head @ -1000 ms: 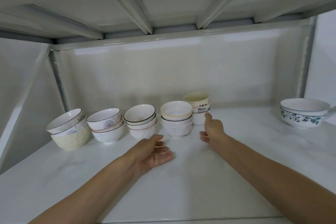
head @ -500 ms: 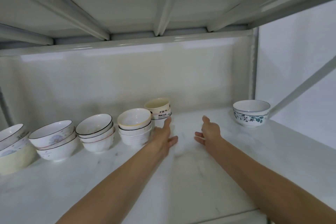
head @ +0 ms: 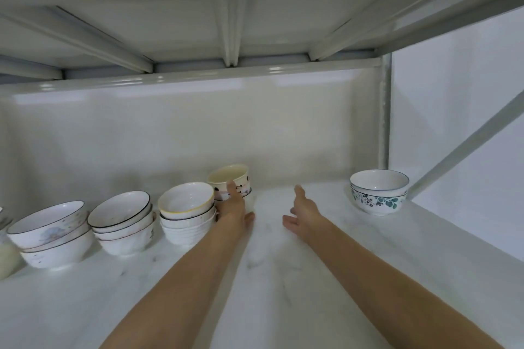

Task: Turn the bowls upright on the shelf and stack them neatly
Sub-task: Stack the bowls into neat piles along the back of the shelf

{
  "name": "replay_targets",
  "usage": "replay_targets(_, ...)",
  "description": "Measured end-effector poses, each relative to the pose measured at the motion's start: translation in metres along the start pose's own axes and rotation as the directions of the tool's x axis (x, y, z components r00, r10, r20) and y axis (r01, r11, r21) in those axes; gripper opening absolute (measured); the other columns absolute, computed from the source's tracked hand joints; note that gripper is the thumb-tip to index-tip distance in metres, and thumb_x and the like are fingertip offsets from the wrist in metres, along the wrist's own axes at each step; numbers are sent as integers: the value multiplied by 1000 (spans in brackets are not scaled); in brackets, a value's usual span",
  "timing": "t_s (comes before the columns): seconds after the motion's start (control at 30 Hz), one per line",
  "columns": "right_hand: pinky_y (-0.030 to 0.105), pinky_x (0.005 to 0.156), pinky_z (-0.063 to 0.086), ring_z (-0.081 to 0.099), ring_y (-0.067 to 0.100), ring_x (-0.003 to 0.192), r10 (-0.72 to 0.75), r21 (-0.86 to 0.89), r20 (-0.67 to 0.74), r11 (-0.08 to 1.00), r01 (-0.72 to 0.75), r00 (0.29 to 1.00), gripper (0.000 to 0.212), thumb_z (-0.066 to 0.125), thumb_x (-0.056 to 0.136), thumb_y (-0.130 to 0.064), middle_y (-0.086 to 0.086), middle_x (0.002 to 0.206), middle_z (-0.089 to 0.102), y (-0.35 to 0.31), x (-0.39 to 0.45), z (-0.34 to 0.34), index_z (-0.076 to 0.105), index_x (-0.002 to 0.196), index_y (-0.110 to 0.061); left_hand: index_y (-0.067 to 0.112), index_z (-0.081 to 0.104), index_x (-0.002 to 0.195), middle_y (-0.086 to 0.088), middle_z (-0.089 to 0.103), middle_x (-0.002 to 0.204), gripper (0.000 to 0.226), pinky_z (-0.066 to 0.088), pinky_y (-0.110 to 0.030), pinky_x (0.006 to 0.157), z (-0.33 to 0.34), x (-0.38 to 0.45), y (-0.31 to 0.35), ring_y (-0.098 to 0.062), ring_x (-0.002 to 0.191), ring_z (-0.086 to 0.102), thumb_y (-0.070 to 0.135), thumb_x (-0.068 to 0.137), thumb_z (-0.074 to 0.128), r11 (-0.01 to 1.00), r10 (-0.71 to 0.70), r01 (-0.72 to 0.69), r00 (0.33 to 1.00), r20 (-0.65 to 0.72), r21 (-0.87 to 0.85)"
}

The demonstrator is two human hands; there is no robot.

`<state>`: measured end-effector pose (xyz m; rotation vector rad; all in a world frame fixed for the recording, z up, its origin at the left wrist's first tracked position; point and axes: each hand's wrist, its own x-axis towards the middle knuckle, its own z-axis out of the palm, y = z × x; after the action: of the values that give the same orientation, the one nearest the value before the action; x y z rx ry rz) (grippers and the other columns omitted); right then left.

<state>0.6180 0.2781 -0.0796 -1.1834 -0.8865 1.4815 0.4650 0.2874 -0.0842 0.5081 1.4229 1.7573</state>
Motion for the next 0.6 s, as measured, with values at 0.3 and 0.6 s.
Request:
replay_targets(0.3, 35, 113, 33, 37, 28, 138, 20, -158, 218, 987, 14, 976, 70, 25, 98, -59, 5, 156, 30, 2, 26, 65, 27, 151, -13, 28, 43, 131, -11, 60, 126, 112, 61, -42, 67, 5, 68, -29, -35, 97, 69, 100, 46, 37, 1000, 13, -12, 1000, -28, 16)
replay_targets(0.6, 42, 97, 50, 64, 25, 105, -126, -220, 238, 959, 180, 963, 58, 28, 93, -62, 6, 112, 69, 14, 39, 80, 68, 105, -22, 20, 43, 132, -8, 67, 107, 60, 62, -40, 68, -8, -8, -7, -20, 59, 73, 65, 91, 38, 1000, 10, -8, 987, 162, -12)
